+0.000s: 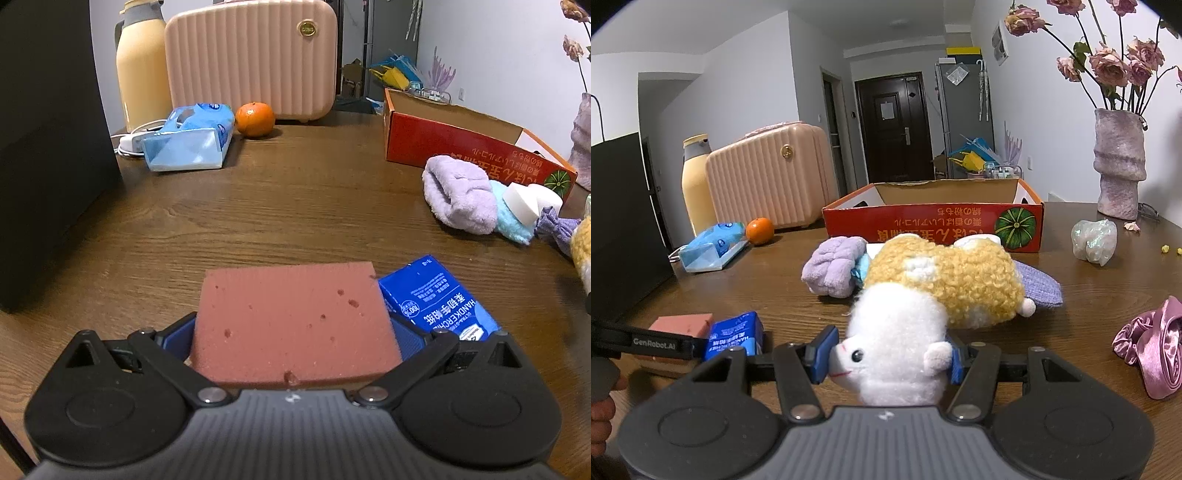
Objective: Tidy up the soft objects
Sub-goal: 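Grasp the pink sponge with the left tool while the right tool holds the sheep, then carry the sheep and sponge to the red box with both tools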
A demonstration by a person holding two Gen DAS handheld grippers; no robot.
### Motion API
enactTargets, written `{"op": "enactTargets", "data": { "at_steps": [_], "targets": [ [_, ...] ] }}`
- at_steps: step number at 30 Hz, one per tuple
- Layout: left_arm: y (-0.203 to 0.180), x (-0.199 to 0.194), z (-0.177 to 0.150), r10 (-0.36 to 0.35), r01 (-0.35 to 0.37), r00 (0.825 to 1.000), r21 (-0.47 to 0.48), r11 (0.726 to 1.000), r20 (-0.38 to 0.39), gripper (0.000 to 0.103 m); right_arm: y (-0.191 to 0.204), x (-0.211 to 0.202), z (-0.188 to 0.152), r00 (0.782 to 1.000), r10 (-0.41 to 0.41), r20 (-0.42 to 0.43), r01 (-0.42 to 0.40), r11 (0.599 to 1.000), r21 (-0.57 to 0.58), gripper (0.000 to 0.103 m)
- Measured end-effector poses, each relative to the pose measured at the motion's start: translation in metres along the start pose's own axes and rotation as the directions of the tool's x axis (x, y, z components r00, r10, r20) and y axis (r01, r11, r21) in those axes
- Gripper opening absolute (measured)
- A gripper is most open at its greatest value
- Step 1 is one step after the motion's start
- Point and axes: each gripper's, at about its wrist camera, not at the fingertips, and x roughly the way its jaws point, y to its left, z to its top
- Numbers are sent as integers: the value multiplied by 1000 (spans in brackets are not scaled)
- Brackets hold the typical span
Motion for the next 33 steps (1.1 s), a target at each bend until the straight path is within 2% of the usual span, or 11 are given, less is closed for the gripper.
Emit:
{"op": "enactTargets", "data": {
  "at_steps": [9,15,22,28,33],
  "targets": [
    [3,6,-1,-18,17,1000,-23,1000,-26,102,0,-1,-1,1000,3,0,-3,1000,6,57],
    [7,4,-1,-25,25,1000,-42,999,-9,100,-1,-2,-2,1000,-5,10,4,1000,12,57],
    [10,-7,-2,-29,32,998,-52,998,52,100,-1,-6,-4,1000,-13,28,12,1000,7,57],
    [11,-14,1,-1,7,996,-60,998,87,100,0,-10,-2,998,-19,57,19,1000,4,57],
    [8,-31,5,-15,21,988,-37,999,155,100,3,-12,3,997,-26,77,28,999,-20,57]
  ]
}}
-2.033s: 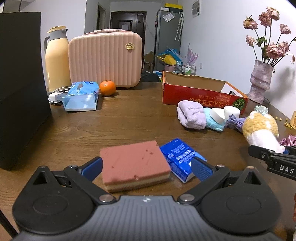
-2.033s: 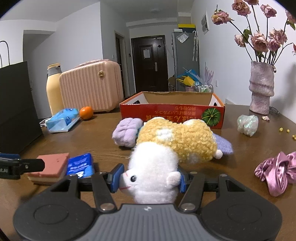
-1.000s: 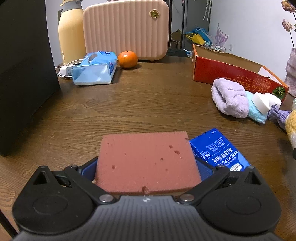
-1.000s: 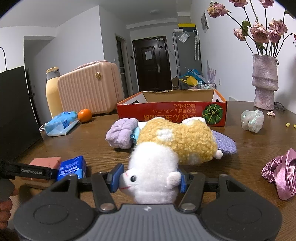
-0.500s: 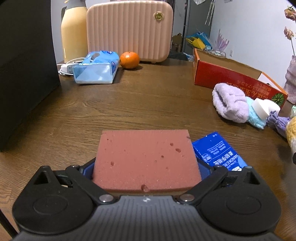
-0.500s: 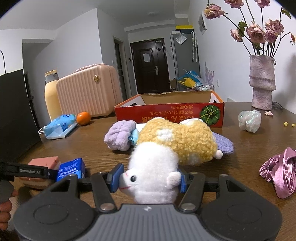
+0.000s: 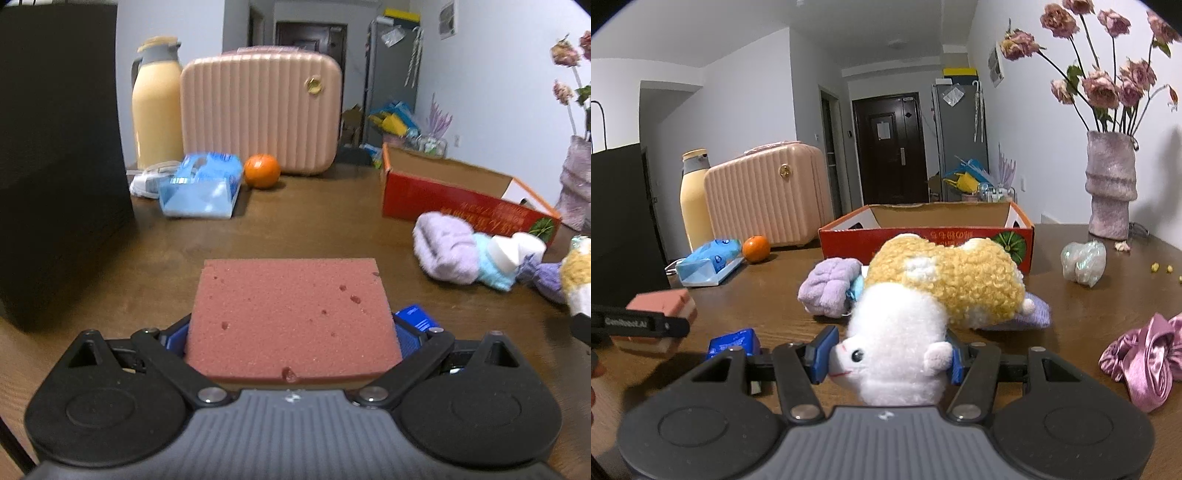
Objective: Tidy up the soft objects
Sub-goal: 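Carry the sheep and sponge to the red box with both tools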
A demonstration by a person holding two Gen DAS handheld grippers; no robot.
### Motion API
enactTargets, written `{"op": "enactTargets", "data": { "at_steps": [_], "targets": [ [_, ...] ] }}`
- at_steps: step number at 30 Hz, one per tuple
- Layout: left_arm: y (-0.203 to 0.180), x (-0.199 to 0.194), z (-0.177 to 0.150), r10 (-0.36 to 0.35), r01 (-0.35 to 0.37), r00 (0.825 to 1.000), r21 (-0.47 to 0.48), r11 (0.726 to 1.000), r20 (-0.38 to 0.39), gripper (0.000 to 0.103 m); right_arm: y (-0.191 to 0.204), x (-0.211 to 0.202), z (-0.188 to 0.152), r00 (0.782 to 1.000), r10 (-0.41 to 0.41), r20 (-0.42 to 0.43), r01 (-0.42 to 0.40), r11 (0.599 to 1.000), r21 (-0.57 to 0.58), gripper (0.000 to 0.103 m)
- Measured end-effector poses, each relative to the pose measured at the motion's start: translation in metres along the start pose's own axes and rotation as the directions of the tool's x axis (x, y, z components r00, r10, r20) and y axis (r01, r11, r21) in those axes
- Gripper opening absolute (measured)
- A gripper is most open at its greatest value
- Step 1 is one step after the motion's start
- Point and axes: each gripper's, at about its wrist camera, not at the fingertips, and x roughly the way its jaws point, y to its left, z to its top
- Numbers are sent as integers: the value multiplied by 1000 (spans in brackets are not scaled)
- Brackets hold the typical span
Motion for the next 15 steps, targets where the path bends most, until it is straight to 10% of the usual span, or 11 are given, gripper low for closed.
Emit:
{"op": "enactTargets", "data": {
  "at_steps": [15],
  "targets": [
    [-26,-27,37,-96,91,987,44,995,131,100,4,3,37,997,-25,75,27,999,-28,57]
  ]
}}
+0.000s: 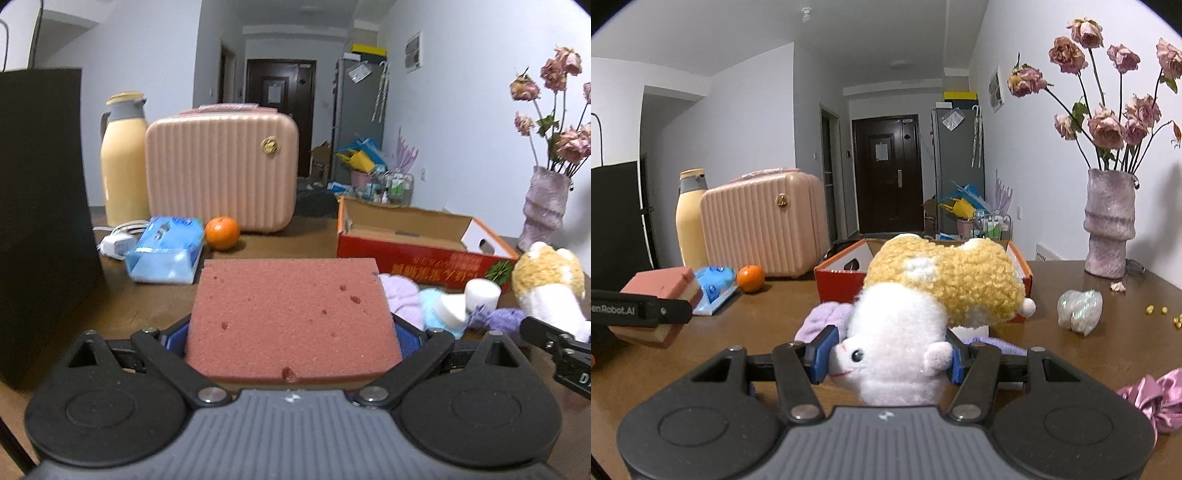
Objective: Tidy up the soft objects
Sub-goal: 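Carry the sheep and sponge to the red box with both tools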
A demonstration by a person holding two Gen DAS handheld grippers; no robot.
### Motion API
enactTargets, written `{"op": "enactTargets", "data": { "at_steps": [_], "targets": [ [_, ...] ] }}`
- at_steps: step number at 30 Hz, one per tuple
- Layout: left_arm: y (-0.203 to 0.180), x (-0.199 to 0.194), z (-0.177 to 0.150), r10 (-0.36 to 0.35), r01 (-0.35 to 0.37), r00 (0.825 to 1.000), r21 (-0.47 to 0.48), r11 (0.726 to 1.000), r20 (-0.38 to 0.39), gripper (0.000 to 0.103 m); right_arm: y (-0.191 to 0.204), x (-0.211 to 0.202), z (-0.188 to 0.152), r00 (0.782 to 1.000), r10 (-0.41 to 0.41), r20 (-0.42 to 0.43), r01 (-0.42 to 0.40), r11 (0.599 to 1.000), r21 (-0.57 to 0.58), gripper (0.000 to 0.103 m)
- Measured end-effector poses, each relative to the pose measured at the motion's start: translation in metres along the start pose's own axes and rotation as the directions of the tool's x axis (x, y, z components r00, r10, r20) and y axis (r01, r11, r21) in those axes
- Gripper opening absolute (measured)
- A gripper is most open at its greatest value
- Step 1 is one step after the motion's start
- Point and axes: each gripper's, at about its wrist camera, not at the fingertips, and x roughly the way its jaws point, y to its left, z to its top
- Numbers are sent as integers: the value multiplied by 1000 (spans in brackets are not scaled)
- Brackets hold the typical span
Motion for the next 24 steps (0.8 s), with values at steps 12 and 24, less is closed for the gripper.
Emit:
{"op": "enactTargets", "data": {
  "at_steps": [12,24],
  "targets": [
    [-30,1,33,-78,75,994,35,997,80,100,-3,18,23,999,-20,39,19,1000,20,57],
    [-54,21,67,-144,141,983,34,989,117,100,-12,47,54,995,-53,81,50,998,46,57]
  ]
}}
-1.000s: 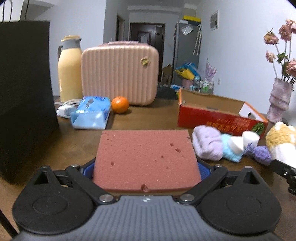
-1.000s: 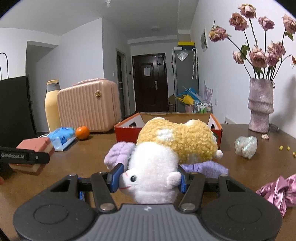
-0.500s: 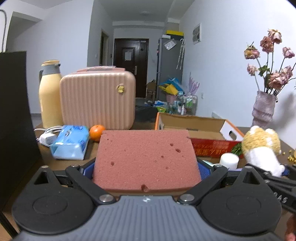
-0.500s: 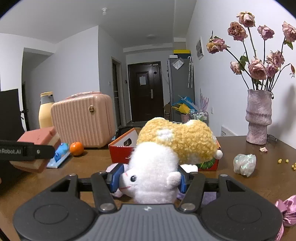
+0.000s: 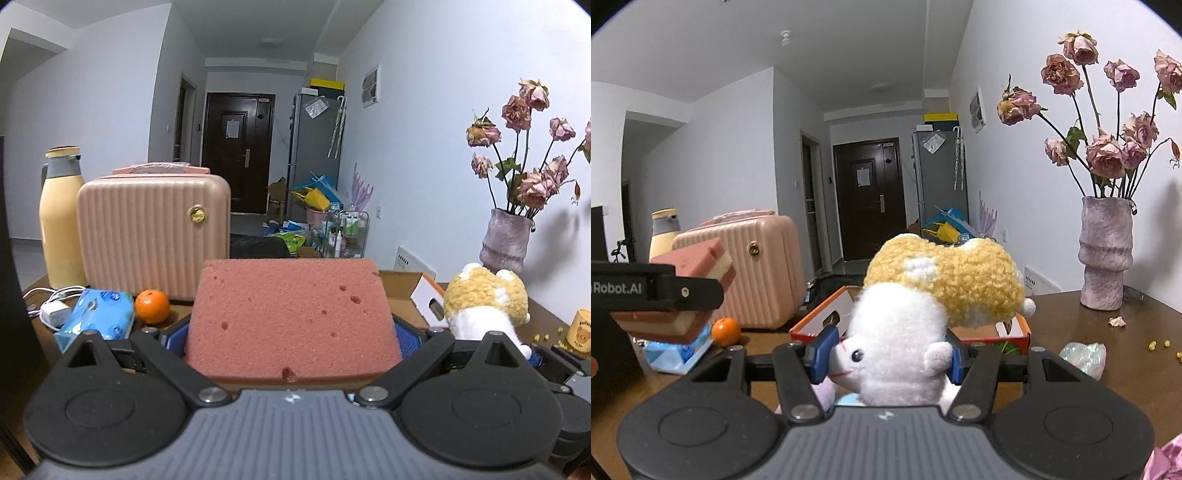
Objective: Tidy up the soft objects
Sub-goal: 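Carry the sheep and sponge to the red box with both tools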
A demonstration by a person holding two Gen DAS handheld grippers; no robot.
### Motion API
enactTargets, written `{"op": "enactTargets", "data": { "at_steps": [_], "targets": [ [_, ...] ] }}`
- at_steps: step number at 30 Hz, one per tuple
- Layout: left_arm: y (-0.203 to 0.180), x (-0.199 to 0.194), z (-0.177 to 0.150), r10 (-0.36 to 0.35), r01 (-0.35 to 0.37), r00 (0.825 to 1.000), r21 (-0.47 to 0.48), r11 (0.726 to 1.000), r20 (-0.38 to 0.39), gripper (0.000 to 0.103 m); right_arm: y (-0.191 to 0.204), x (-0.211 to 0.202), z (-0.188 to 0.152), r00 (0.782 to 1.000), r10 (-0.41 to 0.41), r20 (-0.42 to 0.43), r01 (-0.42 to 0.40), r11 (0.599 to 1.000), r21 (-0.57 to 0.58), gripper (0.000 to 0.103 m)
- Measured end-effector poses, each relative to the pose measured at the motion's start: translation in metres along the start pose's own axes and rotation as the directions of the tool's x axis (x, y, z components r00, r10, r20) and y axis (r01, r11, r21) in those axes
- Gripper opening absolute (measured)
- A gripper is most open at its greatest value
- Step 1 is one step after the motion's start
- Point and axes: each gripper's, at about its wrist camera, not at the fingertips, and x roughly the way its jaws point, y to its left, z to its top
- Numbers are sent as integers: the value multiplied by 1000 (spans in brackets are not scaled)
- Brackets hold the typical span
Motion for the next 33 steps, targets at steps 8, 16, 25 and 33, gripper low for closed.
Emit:
{"op": "enactTargets", "data": {
  "at_steps": [8,16,25,33],
  "targets": [
    [-9,28,19,-26,26,1000,-12,1000,7,100,-9,29,15,1000,-26,11,26,1000,18,57],
    [-16,65,36,-31,31,999,-15,999,-4,100,-18,62,25,999,-41,7,40,999,23,57],
    [-29,122,50,-24,23,999,-14,1000,-42,100,-34,103,39,998,-70,-6,70,997,45,57],
    [-48,182,54,31,-30,998,14,999,-60,100,-48,145,45,996,-73,-58,77,995,68,57]
  ]
}}
